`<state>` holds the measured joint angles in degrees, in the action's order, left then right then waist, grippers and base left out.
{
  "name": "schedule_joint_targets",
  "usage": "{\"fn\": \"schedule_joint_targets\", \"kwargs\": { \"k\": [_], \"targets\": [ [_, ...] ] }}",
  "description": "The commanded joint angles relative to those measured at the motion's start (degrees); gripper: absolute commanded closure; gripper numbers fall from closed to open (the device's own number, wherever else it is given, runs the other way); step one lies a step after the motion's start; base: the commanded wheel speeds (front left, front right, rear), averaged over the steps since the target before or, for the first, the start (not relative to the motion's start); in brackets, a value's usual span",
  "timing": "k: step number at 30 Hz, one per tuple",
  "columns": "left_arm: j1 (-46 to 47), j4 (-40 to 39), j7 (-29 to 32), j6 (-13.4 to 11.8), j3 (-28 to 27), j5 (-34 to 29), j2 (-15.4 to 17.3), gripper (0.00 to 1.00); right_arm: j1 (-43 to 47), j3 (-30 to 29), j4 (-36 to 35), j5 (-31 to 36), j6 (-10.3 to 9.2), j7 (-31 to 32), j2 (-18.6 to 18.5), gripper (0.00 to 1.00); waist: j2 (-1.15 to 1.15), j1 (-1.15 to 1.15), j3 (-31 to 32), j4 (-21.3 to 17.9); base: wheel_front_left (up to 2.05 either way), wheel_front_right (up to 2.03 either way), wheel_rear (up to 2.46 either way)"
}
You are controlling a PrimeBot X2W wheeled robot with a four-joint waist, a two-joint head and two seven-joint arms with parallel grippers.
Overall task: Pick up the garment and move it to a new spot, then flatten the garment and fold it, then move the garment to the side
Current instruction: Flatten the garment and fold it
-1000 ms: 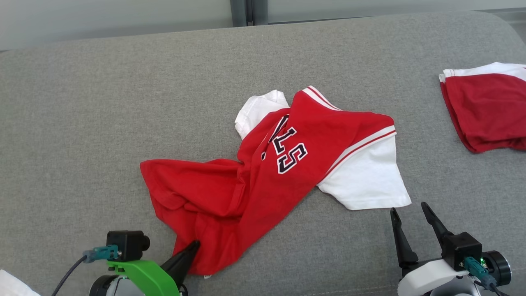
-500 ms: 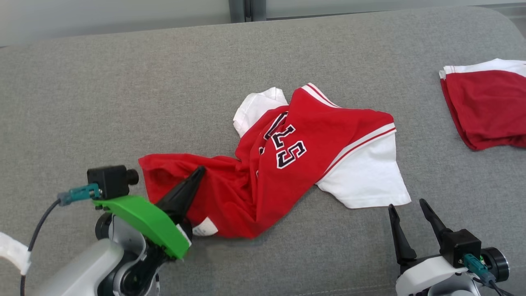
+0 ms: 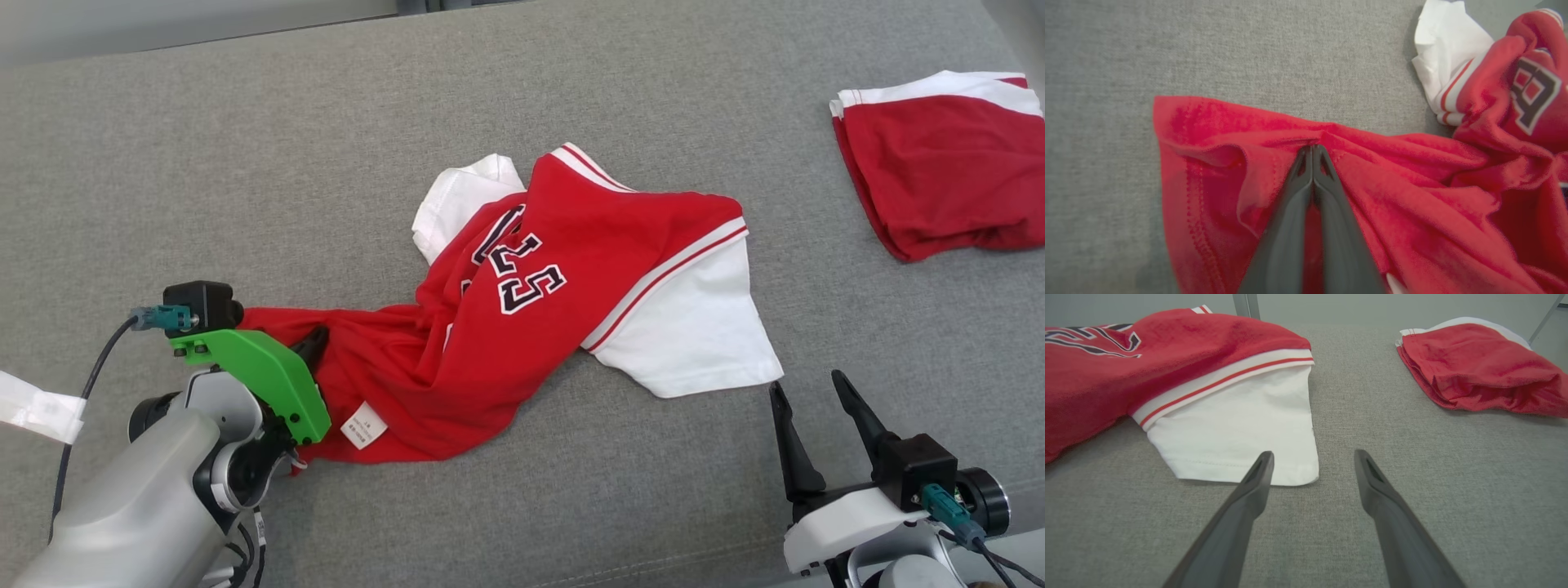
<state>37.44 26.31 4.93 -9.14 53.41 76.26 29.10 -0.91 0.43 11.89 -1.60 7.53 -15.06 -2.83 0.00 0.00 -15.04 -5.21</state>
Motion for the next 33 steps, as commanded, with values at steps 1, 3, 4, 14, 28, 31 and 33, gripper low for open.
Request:
{"fn": "schedule_joint_targets", "kwargs": {
  "k": [1,3,4,14,28,31,33],
  "targets": [
    [0.92,1.81,0.28,0.76,0.40,-0.47,-0.34,1.00,0.11,-0.26,-0.19,-0.24,-0.08,-0.14,-0.15,0.00,0.00,0.00,-0.94,-1.26,0.00,0.00,0.00],
    [0.65,4.51,0.09,1.93,0.96,-0.57,-1.03,1.00,0.70,-0.45,-0.25,-0.30,-0.08,-0.14,-0.14,0.00,0.00,0.00,-0.83,-1.52,0.00,0.00,0.00],
    [0.39,5.45,-0.29,2.51,0.93,-0.45,-1.35,1.00,0.92,-0.58,-0.27,-0.30,-0.08,-0.14,-0.15,0.00,0.00,0.00,-0.74,-1.55,0.00,0.00,0.00],
    [-3.43,0.90,-11.07,4.50,-2.29,-1.63,0.95,0.00,2.35,-1.45,-0.81,-0.41,-0.09,-0.14,-0.16,0.00,0.00,0.00,4.20,1.47,0.00,0.00,0.00],
    [-20.68,-24.79,-20.10,-9.94,-11.42,-13.63,8.74,0.00,3.40,-7.14,-6.83,1.97,-0.08,-0.14,-0.14,0.00,0.00,0.00,11.98,5.41,0.00,0.00,0.00],
    [-25.42,-26.18,-20.11,-10.77,-14.15,-16.26,7.56,0.00,3.61,-7.84,-7.26,2.51,-0.08,-0.14,-0.14,0.00,0.00,0.00,12.90,5.64,0.00,0.00,0.00],
    [-29.22,-27.45,-20.08,-10.29,-17.17,-21.92,6.61,0.00,4.15,-8.26,-7.15,2.93,-0.08,-0.14,-0.15,0.00,0.00,0.00,13.82,5.80,0.00,0.00,0.00]
  ]
}}
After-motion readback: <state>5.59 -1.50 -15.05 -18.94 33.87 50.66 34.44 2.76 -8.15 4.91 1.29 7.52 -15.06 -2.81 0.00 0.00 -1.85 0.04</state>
